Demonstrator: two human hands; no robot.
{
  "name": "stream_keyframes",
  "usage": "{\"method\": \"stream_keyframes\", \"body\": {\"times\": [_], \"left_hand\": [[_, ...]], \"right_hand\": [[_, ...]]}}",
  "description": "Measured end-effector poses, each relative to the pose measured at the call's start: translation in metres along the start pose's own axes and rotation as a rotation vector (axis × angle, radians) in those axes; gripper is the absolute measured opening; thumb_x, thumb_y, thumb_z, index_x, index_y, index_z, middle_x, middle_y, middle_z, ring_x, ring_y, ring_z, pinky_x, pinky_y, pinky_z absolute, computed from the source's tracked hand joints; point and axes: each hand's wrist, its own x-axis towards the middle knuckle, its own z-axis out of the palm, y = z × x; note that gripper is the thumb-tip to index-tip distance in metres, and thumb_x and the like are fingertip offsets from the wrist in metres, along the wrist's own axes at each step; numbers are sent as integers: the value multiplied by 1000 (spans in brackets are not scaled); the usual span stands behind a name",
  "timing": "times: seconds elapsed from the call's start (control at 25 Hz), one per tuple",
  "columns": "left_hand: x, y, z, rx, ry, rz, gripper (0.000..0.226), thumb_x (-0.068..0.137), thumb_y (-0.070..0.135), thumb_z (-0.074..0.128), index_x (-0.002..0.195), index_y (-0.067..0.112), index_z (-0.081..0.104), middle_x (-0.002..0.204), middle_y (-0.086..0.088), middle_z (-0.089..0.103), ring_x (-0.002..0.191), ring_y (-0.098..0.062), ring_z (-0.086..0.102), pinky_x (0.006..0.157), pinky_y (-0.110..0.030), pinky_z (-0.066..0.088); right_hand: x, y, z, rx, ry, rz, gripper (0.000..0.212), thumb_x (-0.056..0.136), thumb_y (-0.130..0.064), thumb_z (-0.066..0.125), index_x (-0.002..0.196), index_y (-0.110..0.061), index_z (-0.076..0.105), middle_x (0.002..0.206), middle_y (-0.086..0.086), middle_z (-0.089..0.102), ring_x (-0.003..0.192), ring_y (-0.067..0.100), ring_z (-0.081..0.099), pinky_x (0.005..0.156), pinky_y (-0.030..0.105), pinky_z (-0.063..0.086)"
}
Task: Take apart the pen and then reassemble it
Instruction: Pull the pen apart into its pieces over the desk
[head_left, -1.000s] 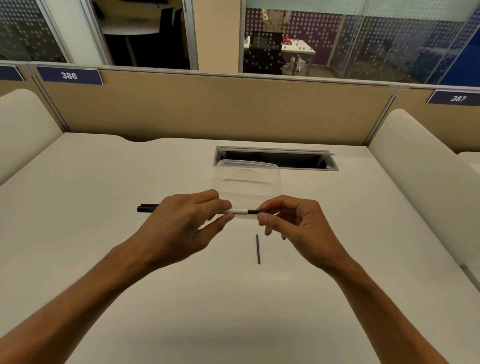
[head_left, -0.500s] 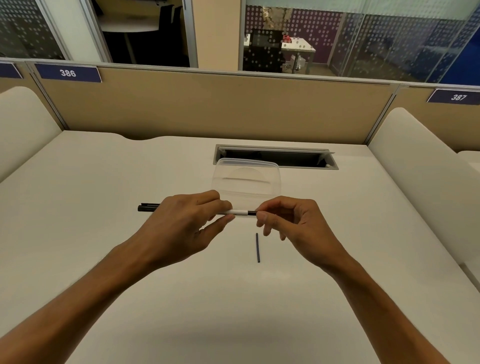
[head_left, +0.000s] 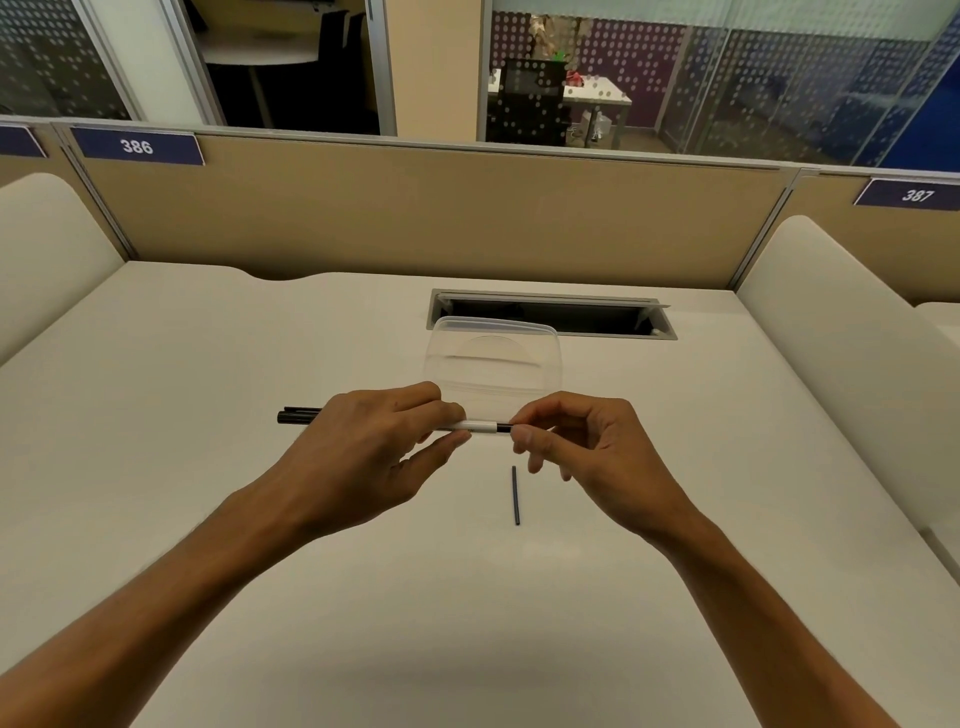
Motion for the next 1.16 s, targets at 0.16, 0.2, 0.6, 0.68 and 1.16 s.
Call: {"method": "stream_keyframes", "body": {"times": [0.16, 0.2, 0.6, 0.68, 1.16], "left_hand": [[0, 0, 1, 1, 0, 1, 23, 91, 30, 56, 99, 15, 71, 73, 4, 61, 51, -9, 34, 43, -32, 46], [0, 0, 2, 3, -2, 2, 23, 91, 30, 56, 99, 15, 71, 74, 4, 61, 51, -8, 34, 43, -31, 46], [-5, -6, 6, -3, -18, 4, 16, 90, 27, 61, 96, 16, 71, 72, 7, 59, 48, -7, 27, 44, -24, 39], [-6, -8, 9, 5, -17, 2, 18, 89, 29, 59, 96, 17, 71, 72, 7, 59, 49, -9, 27, 42, -28, 43], [-27, -34, 35, -82, -35, -147, 14, 92, 29, 61, 95, 20, 70, 71, 10, 57, 56, -10, 45, 49, -29, 44]], "right_hand": [[1, 3, 1, -40, 31, -11, 29, 85, -48, 54, 81, -25, 72, 73, -7, 73, 62, 7, 66, 56, 8, 45], [1, 3, 1, -44, 20, -14, 30, 86, -46, 53, 80, -24, 72, 71, -8, 72, 61, 6, 65, 56, 7, 44], [-3, 7, -12, -210, -22, -25, 4, 83, -33, 72, 87, -33, 72, 85, -20, 73, 85, 1, 68, 63, 13, 50], [-4, 8, -13, -277, -20, -54, 5, 83, -30, 74, 87, -33, 72, 85, -22, 72, 86, -2, 67, 64, 19, 53], [-11, 91, 36, -397, 271, 219, 3, 75, -34, 74, 74, -33, 73, 70, -20, 71, 69, -3, 66, 61, 21, 48]]}}
